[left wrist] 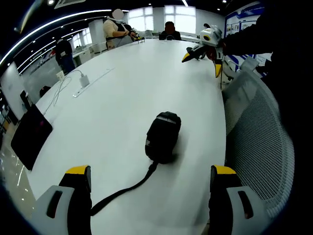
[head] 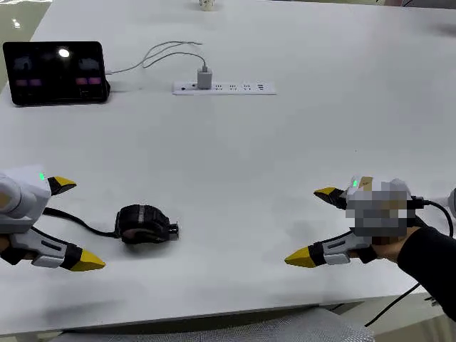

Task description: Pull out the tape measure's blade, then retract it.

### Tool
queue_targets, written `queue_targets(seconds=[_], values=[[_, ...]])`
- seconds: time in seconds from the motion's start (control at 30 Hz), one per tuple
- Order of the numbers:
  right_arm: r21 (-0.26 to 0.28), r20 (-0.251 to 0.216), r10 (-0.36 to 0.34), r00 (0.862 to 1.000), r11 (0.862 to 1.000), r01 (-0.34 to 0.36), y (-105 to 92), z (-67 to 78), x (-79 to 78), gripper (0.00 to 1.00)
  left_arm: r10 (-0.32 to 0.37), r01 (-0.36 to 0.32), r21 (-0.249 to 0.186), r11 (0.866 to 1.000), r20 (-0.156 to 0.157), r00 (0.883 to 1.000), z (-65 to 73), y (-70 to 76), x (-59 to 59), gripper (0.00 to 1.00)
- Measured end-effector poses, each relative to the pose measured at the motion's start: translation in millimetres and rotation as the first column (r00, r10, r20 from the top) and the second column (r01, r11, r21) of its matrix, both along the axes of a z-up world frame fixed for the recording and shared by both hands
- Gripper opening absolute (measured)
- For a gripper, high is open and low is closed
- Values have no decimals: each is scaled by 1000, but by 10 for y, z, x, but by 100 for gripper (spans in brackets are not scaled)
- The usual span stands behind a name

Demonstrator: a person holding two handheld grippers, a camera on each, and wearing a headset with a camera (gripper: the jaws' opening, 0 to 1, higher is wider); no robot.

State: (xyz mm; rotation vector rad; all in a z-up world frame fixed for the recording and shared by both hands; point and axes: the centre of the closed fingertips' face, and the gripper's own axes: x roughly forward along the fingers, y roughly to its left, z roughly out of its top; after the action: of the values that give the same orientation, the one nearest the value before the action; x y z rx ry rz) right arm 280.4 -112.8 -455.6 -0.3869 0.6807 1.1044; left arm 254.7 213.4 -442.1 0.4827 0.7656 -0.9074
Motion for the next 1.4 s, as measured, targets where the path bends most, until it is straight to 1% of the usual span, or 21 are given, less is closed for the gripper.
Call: queue_targets(seconds=[0.03,0.1,0.23,0.27,0.4,0.47,0.5,0.53,0.6,0.73,0.9,1.03,1.07,1.1,1.13,1.2,1.3,1.4], values=[[2,-1,5,1000,1000,-5,13,2,6,99,-13,13,-3,1000,-9,1000,4,-22,-3,99],[4,-4,14,1000,1000,-14,46,1,17,99,-30,30,-3,1000,-17,999,8,-55,2,99],[13,3,36,999,999,-36,106,6,33,99,-53,53,4,999,-16,998,7,-101,23,99],[14,2,43,999,999,-43,133,9,34,99,-58,58,9,998,-20,998,2,-108,29,99],[32,27,76,997,996,-77,226,39,50,99,-82,82,13,997,-21,996,6,-167,45,99],[35,39,97,995,995,-98,280,44,57,99,-107,108,31,994,-17,994,-5,-185,66,98],[34,39,103,994,994,-104,298,41,60,99,-114,114,46,992,-9,993,-11,-184,84,98],[34,35,107,994,994,-108,323,35,72,99,-124,124,71,990,7,992,-18,-180,115,99],[38,31,113,993,993,-115,366,31,92,99,-134,134,66,989,-5,991,-21,-223,116,97],[48,32,128,991,990,-129,461,42,118,99,-153,153,82,985,-2,988,-34,-278,137,97],[53,19,146,989,988,-147,561,27,133,99,-172,172,90,981,-9,985,-67,-340,156,96],[46,8,171,985,984,-171,638,-17,130,99,-197,198,97,975,-19,980,-99,-406,161,95],[44,7,173,985,984,-173,653,-30,137,99,-200,201,102,974,-18,980,-114,-419,168,95],[44,7,177,984,983,-177,679,-49,152,99,-205,206,117,972,-17,979,-139,-425,182,94],[46,4,175,984,983,-175,703,-57,165,99,-212,214,117,970,-26,977,-154,-437,173,93],[54,-10,167,986,985,-166,771,-82,191,99,-216,219,112,969,-38,976,-182,-471,173,93],[58,-12,175,985,983,-174,868,-104,198,99,-230,234,117,965,-43,972,-214,-507,177,90],[63,-16,194,981,979,-192,969,-115,174,99,-244,249,118,961,-50,968,-231,-542,173,89]])
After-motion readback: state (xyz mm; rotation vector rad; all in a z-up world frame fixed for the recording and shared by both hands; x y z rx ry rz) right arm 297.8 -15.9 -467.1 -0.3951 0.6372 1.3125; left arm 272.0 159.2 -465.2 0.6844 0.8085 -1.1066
